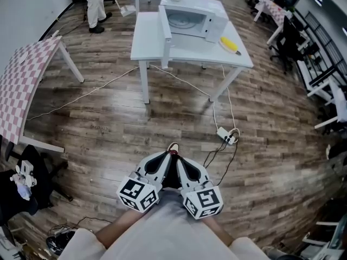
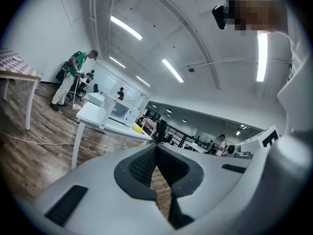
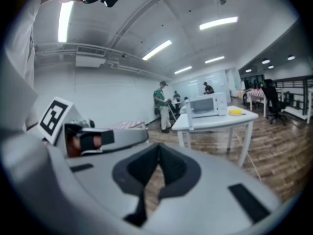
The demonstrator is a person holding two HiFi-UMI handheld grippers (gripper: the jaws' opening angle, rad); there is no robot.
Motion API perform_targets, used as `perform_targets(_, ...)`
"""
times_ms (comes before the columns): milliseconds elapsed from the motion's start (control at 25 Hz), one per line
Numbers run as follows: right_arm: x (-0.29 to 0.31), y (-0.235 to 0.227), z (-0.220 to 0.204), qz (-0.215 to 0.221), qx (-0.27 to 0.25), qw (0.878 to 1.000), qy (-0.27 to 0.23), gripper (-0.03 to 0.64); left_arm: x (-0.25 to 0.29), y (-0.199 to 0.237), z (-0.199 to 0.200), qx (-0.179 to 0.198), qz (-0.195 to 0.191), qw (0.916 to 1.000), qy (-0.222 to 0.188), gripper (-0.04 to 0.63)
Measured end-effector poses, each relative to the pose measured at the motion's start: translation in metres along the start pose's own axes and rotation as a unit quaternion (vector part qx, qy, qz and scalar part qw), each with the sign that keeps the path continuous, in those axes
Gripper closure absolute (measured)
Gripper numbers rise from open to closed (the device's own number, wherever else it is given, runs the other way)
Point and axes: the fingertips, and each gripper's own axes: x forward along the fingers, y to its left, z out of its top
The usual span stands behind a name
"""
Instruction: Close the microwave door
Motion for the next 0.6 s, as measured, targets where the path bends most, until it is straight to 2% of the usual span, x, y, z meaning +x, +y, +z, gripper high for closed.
perform_targets(320, 0.017, -0.002, -0.003, 0.01, 0.009, 1.0, 0.012, 0.594, 0.002, 0.034, -0.004, -0.031, 0.038, 0.9988, 0.009, 0.578)
perform_targets(600, 0.03, -0.019, 0.003, 0.005, 0.013, 1.0, 0.019, 0.594, 0.026, 0.041, 0.0, -0.042, 0.029, 0.9986, 0.014, 0.578)
